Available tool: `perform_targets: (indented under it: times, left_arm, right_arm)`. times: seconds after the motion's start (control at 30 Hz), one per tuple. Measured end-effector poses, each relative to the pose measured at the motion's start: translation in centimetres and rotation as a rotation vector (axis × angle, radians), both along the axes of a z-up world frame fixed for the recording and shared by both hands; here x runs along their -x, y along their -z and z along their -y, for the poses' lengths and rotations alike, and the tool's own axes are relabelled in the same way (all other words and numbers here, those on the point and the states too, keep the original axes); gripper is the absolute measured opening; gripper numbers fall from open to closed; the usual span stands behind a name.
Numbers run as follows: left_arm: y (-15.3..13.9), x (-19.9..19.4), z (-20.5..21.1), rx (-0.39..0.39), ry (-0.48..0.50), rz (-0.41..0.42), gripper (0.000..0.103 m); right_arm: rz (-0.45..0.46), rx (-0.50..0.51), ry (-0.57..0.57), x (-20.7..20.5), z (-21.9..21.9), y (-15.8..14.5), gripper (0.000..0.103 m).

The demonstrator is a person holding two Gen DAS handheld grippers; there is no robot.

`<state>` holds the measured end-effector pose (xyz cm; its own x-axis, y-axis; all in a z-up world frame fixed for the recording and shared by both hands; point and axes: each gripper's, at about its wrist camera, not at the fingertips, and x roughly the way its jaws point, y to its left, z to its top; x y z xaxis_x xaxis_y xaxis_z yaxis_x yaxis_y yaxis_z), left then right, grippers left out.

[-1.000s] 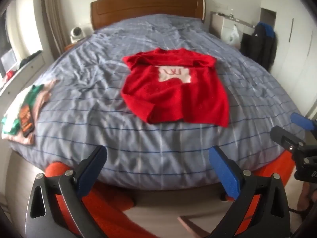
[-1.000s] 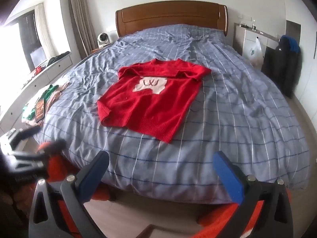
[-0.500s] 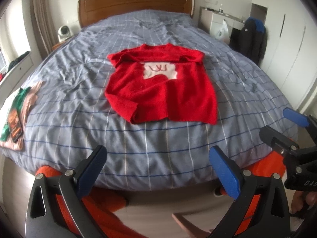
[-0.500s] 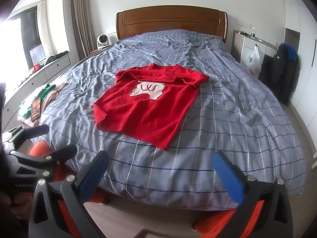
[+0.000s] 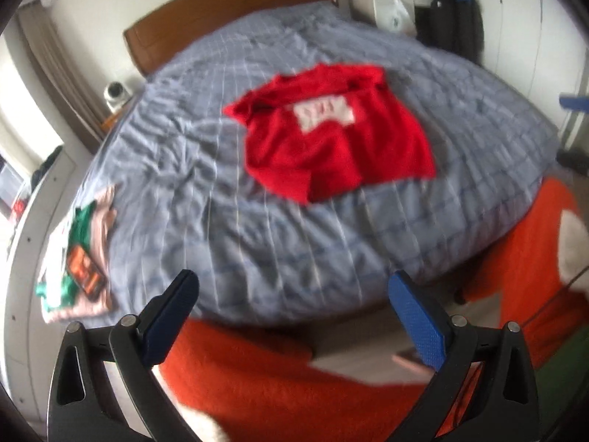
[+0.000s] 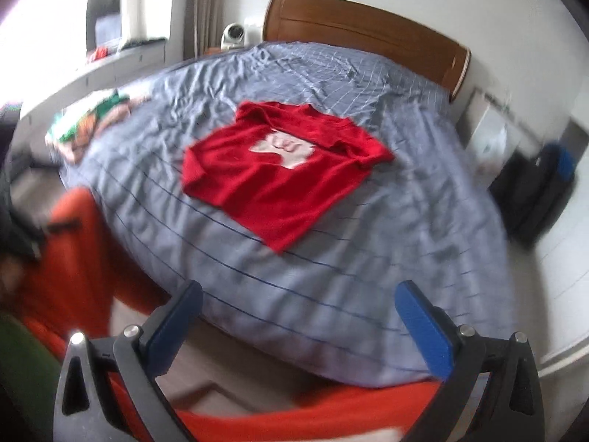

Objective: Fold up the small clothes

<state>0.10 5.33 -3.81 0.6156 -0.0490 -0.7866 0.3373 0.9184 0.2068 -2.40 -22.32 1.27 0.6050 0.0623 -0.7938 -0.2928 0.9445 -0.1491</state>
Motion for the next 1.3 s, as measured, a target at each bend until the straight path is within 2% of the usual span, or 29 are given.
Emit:
perform_targets:
  times: [0.1, 0.17, 0.23, 0.27, 0.37, 0.5, 0.73, 0.83, 0.9, 0.97, 1.07, 1.17, 1.3]
  left_arm:
    - [-0.8, -1.2, 1.3, 0.131, -0.03, 0.031, 0.103]
    - [-0.6, -1.5, 1.9, 0.215, -0.059, 0.03, 0.103]
    - [-0.3, -1.3, 2.2, 0.265, -0.085, 0.037, 0.103]
    - [-0.2, -1.2, 2.3, 0.271, -0.093, 0.049, 0.103]
    - [0.6, -0.7, 2.5, 0.273, -0.086, 0.052, 0.103]
    - [1.3, -0.5, 3.2, 0.267, -0.055, 0.023, 0.103]
    - [2.1, -0.5, 3.3, 0.27, -0.065, 0.043, 0.103]
    - [3.4, -0.7, 3.6, 0.272, -0.082, 0.007, 0.103]
    - [4.0, -0.3, 3.6, 0.278, -0.086, -0.018, 0.103]
    - [4.1, 0.2, 3.7, 0.265, -0.083, -0.004, 0.103]
    - [3.8, 0.3, 3.6, 0.235, -0.097, 0.03, 0.103]
    - [3.7, 0.1, 3.0, 0.275, -0.11, 0.031, 0.103]
    - [4.5, -0.5, 3.0, 0.28, -0.115, 0.007, 0.103]
  right_arm:
    - [0.056, -0.035, 0.023, -0.5, 0.4, -0.5, 0.103]
    - [0.136, -0.058, 0.08, -0.8, 0.4, -0.5, 0.103]
    - [0.187, -0.103, 0.172, -1.0, 0.6, -0.2, 0.103]
    - [0.205, -0.14, 0.221, -0.8, 0.8, 0.0, 0.103]
    - [0.198, -0.206, 0.248, 0.2, 0.9, 0.7, 0.103]
    - [0.149, -0.148, 0.204, 0.9, -0.4, 2.5, 0.103]
    - [0.157, -0.184, 0.182, 0.3, -1.3, 3.2, 0.103]
    - [0.163, -0.212, 0.178, 0.1, -1.5, 3.9, 0.103]
    - [0.12, -0.237, 0.176, -0.3, -1.9, 4.7, 0.103]
    - [0.097, -0.248, 0.169, -0.4, -2.1, 5.3, 0.103]
    - [0.115, -0.235, 0.158, -0.2, -2.5, 5.3, 0.103]
    - [0.126, -0.253, 0.17, -0.2, -2.1, 5.0, 0.103]
    - [0.121, -0.246, 0.191, 0.0, -1.7, 5.2, 0.103]
